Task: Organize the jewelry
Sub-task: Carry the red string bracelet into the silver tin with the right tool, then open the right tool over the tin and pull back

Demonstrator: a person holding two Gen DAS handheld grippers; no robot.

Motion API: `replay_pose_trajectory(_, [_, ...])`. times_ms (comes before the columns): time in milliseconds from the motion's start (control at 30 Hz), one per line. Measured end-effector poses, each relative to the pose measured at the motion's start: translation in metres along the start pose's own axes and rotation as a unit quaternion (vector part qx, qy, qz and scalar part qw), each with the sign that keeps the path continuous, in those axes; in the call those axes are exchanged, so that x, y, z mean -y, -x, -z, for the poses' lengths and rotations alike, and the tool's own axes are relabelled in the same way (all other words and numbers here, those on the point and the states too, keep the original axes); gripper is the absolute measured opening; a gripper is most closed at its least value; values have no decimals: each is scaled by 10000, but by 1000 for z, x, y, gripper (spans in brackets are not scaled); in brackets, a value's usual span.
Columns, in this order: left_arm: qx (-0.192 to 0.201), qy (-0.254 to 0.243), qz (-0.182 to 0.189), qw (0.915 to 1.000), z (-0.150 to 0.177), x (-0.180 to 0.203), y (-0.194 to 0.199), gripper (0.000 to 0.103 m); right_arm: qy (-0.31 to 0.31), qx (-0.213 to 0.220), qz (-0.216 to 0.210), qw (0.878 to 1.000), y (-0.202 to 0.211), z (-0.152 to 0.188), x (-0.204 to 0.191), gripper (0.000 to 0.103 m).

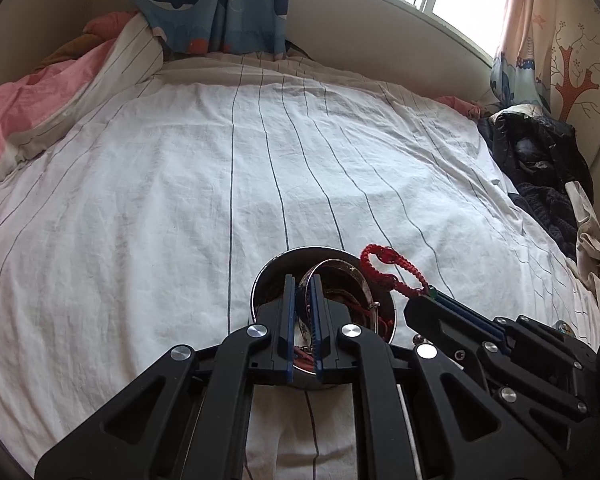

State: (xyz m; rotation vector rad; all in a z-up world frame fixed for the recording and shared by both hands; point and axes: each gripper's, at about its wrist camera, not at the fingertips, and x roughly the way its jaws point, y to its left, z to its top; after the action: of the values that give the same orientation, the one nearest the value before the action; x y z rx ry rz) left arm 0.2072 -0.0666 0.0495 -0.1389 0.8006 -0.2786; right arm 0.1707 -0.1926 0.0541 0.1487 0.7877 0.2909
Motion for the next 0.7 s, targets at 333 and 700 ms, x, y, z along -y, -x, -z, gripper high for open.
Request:
replay_pose_trajectory(333, [141, -92, -416, 9990, 19, -16, 44, 51, -226, -112, -50, 9997, 37, 38, 9, 23])
replay_pose_trajectory(700, [-254, -561, -259, 9978, 84, -1, 84, 56, -462, -450, -235, 9976, 80, 109, 9, 31])
